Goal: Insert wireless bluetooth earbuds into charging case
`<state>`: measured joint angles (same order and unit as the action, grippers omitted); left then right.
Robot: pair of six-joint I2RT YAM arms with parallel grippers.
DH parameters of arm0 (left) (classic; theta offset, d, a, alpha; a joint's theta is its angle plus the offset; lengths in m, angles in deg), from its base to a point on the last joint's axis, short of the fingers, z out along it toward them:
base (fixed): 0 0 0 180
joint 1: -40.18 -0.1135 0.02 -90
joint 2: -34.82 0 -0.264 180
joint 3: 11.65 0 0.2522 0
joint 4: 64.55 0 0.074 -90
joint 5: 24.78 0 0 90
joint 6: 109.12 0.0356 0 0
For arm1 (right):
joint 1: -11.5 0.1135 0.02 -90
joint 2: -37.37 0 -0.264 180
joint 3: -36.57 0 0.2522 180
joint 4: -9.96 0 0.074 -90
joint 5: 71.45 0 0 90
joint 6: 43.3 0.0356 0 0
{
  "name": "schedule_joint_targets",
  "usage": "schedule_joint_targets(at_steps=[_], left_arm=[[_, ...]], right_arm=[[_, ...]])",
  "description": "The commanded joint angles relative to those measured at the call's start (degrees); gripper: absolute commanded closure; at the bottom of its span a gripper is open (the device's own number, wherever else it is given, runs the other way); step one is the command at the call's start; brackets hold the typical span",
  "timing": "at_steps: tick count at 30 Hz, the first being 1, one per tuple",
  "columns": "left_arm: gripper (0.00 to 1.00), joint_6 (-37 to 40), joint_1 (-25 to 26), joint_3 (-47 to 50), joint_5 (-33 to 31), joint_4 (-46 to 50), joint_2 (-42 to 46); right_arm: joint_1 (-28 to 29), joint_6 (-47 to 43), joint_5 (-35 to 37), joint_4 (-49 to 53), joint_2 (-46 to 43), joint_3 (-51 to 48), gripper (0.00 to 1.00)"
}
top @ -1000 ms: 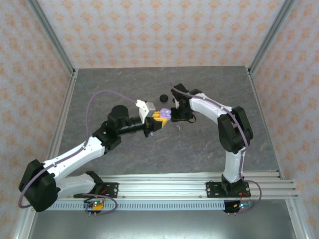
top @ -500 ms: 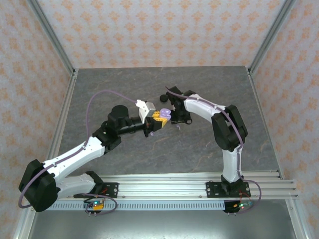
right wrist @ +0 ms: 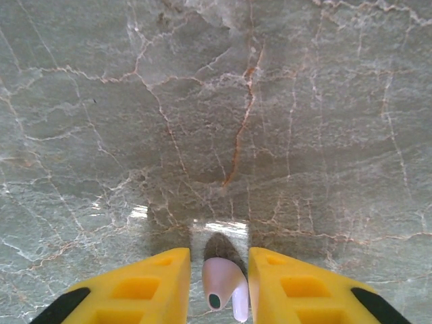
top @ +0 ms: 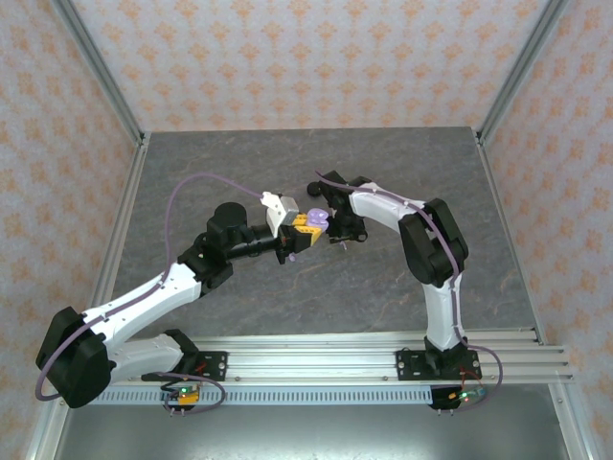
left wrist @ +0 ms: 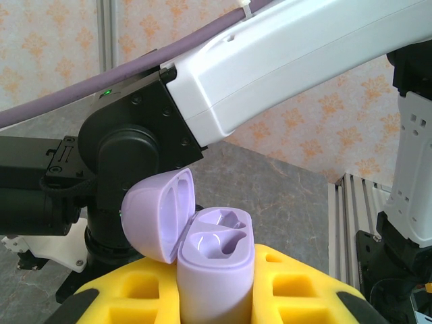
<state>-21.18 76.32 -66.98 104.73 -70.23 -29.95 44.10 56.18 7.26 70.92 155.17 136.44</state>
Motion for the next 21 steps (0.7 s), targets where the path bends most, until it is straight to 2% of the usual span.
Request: schedule_joint_targets(at_steps=[1, 21], left_arm=[[0.86, -0.5, 0.3, -1.4, -1.1, 0.4, 0.5], [0.86, -0.6, 0.3, -1.2, -1.9, 0.5, 0.5]], right_arm=[[0.1, 1.0, 1.8, 2.3, 0.9, 1.5, 0.71], [0.1, 2.4, 3.3, 1.2, 0.7, -0.1, 0.8]])
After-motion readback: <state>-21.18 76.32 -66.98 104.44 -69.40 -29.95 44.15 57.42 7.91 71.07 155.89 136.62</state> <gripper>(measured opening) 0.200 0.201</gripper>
